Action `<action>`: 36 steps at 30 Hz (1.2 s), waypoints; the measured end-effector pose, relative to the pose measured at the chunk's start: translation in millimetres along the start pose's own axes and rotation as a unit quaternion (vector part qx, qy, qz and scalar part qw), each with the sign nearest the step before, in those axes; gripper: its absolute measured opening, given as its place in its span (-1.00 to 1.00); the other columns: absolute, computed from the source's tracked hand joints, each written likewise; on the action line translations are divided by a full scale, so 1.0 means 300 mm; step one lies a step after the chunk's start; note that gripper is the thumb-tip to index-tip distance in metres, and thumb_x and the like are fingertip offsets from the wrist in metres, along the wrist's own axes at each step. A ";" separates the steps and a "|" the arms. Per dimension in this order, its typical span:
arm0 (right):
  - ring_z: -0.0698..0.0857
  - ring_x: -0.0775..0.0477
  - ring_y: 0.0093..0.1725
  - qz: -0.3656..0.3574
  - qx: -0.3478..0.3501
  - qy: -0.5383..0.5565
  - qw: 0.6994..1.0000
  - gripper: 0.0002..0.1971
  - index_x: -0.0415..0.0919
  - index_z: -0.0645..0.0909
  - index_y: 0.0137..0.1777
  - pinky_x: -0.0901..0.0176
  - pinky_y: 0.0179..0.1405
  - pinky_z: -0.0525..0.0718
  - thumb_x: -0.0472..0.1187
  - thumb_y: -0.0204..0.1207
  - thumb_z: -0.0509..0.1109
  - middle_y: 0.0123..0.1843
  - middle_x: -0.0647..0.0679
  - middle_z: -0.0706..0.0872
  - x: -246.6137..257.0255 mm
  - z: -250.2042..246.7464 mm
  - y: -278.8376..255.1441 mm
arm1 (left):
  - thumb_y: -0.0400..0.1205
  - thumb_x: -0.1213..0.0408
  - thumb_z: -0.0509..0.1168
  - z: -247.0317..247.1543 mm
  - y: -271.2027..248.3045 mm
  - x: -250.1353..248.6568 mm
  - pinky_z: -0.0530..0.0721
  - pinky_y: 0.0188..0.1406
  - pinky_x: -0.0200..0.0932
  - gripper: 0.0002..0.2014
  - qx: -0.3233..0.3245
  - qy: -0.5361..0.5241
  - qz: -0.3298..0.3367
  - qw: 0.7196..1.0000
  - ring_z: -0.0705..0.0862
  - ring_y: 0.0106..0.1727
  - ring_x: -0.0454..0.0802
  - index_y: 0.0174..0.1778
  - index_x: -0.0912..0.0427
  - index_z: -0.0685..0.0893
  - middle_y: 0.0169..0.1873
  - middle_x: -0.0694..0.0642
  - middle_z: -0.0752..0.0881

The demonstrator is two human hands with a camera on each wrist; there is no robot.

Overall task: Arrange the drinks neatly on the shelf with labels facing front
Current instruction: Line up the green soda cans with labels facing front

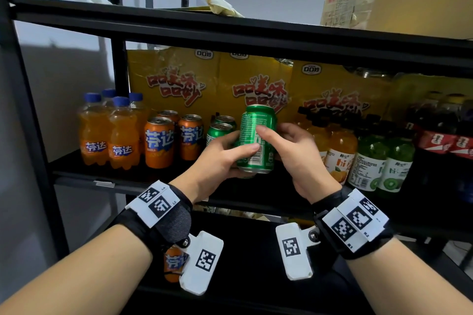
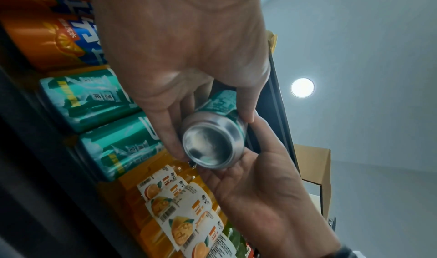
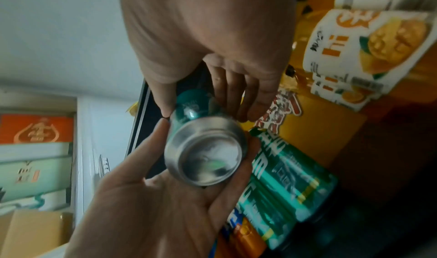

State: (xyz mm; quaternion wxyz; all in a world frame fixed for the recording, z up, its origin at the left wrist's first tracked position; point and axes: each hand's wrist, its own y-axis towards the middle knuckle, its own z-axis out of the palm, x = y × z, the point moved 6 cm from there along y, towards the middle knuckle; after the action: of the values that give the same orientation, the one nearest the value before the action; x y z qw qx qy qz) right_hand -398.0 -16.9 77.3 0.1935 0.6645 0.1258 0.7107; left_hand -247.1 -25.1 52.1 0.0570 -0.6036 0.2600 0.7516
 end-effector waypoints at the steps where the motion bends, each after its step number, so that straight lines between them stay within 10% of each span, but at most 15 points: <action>1: 0.90 0.00 0.00 -0.004 0.012 -0.014 1.000 -0.73 -0.09 0.77 0.12 0.19 -0.11 0.83 -0.06 0.49 0.67 0.00 0.01 0.92 0.004 0.003 -0.001 | 0.57 0.17 0.48 -0.008 -0.002 -0.006 0.78 0.25 0.23 -0.54 -0.012 0.010 0.010 1.000 0.80 0.29 0.16 0.42 0.07 0.69 0.24 0.16 0.83; 9: 0.91 -0.11 0.05 0.019 0.040 0.002 0.999 -0.56 -0.17 0.73 0.22 0.04 -0.05 0.87 -0.13 0.38 0.74 0.06 -0.08 0.91 -0.015 0.017 0.017 | 0.39 0.06 0.62 -0.029 -0.003 0.010 0.80 0.24 0.00 -0.23 -0.066 0.072 0.032 0.995 0.81 0.24 -0.09 0.53 -0.13 0.49 0.30 0.02 0.76; 14: 0.90 -0.14 0.08 0.039 0.037 0.016 0.998 -0.51 -0.25 0.68 0.32 -0.11 0.06 0.86 -0.11 0.44 0.70 0.09 -0.13 0.91 -0.031 0.037 0.013 | 0.61 0.25 0.38 -0.005 0.001 0.011 0.79 0.21 0.14 -0.49 -0.011 -0.055 -0.033 0.998 0.79 0.26 0.10 0.52 0.00 0.57 0.27 0.12 0.80; 19: 0.90 0.06 -0.05 0.026 0.040 -0.019 0.999 -0.63 -0.14 0.78 0.24 0.30 -0.24 0.77 0.00 0.51 0.64 0.01 0.02 0.92 -0.009 0.047 0.012 | 0.63 0.30 0.42 -0.033 -0.009 -0.016 0.80 0.19 0.27 -0.51 -0.027 -0.059 -0.025 0.998 0.79 0.28 0.20 0.53 0.06 0.60 0.31 0.24 0.78; 27: 0.91 -0.11 0.00 0.041 -0.001 0.029 0.999 -0.32 -0.23 0.63 0.42 0.08 -0.16 0.84 -0.08 0.33 0.77 0.14 -0.17 0.87 -0.016 0.049 0.028 | 0.64 0.24 0.41 -0.022 -0.029 0.002 0.77 0.30 0.20 -0.55 -0.023 -0.023 -0.029 0.999 0.76 0.35 0.17 0.48 0.09 0.63 0.32 0.18 0.79; 36: 0.90 -0.21 0.08 0.040 0.055 0.045 0.997 -0.54 -0.20 0.75 0.30 0.00 -0.04 0.85 -0.07 0.45 0.70 0.11 -0.16 0.90 -0.031 0.075 0.008 | 0.61 0.30 0.51 -0.035 -0.033 0.009 0.83 0.16 0.17 -0.50 -0.072 -0.008 0.003 0.997 0.83 0.22 0.11 0.49 0.10 0.59 0.22 0.18 0.83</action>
State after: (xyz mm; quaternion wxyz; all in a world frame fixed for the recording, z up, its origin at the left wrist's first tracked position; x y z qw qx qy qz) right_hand -375.5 -25.0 71.9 0.1223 0.6457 0.1463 0.7394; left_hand -234.7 -22.1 45.1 0.0131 -0.5996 0.2067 0.7730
